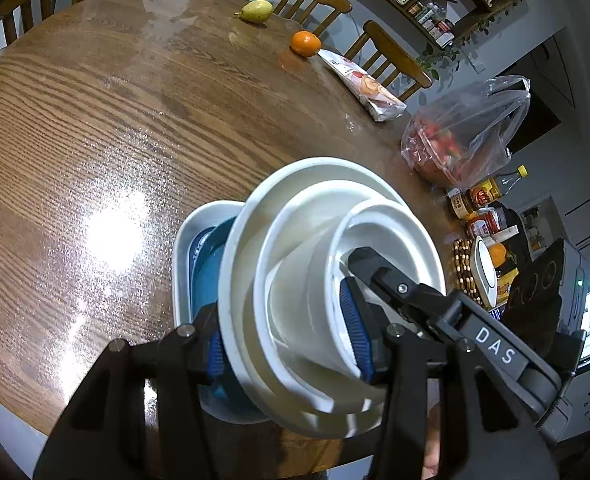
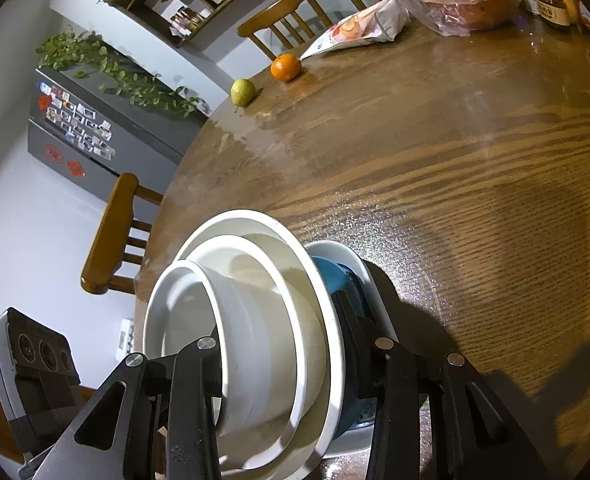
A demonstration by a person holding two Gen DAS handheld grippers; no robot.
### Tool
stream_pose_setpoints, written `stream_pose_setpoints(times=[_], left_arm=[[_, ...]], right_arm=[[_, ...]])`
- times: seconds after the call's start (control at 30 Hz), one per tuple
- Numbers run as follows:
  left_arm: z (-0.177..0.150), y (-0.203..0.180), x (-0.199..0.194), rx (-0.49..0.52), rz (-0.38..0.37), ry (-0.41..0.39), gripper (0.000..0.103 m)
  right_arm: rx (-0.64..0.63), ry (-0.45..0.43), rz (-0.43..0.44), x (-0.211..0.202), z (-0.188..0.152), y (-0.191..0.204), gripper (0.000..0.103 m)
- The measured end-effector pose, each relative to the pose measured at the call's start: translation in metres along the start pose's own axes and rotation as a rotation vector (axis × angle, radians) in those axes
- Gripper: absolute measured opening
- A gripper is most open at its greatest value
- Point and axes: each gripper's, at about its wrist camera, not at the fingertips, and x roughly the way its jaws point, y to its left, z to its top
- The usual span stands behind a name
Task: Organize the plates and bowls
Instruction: 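Lower the bowl stack with both grippers onto the teal plate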
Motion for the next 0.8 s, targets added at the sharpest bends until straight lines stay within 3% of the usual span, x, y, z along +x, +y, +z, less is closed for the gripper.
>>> stream_pose_setpoints(times=[0.8], left_arm=[[-0.0065, 0.0055, 0.0068, -0.012, 0.003, 0.03, 0.047]], right_arm=[[0.005, 0.015, -0.009, 0.003, -0.0085, -0.0064, 0.041]])
